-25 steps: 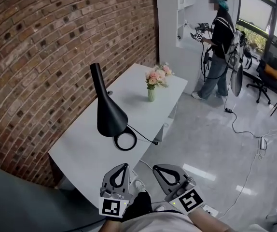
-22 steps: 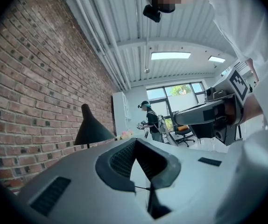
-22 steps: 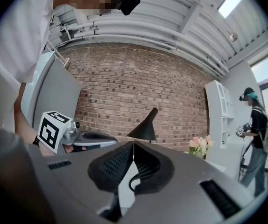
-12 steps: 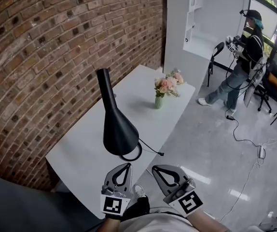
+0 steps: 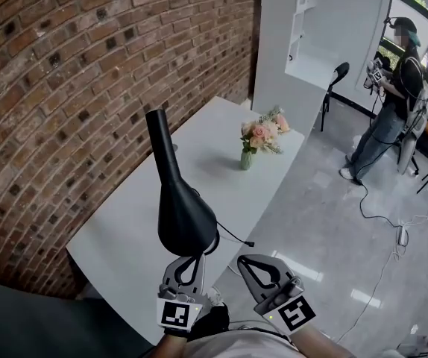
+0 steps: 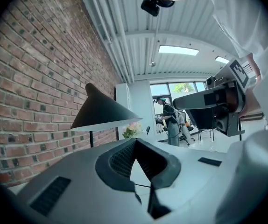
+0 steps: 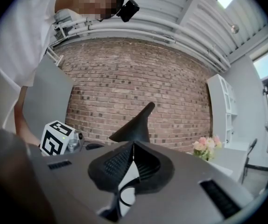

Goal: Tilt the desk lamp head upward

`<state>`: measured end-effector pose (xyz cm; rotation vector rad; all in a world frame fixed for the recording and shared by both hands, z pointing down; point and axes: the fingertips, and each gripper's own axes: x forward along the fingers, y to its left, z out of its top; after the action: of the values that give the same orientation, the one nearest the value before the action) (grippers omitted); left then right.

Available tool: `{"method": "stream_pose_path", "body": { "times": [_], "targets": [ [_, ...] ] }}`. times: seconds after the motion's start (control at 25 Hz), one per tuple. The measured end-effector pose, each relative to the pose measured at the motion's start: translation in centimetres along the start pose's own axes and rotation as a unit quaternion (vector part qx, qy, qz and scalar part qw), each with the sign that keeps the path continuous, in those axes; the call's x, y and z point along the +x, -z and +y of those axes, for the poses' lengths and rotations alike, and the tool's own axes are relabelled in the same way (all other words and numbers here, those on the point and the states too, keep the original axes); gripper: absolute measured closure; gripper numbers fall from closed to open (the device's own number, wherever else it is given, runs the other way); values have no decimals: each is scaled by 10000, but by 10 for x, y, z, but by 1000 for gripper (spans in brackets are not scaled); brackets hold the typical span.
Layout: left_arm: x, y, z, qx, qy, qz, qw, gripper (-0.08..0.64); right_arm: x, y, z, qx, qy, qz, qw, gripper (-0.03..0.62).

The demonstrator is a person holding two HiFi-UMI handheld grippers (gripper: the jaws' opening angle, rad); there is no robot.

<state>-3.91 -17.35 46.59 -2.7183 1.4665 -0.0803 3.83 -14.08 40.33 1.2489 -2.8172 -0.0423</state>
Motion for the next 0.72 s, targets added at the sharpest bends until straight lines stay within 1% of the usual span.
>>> {"method": "stream_pose_path", "body": {
  "times": [0.36, 0.72],
  "targets": [
    [15, -3, 16, -38, -66, -150, 9999, 552, 17, 5, -10, 14, 18, 82, 10000, 574],
    [18, -16, 24, 66, -130, -328, 9994, 552, 31, 6, -10, 46, -59, 31, 10000, 574]
  ]
}}
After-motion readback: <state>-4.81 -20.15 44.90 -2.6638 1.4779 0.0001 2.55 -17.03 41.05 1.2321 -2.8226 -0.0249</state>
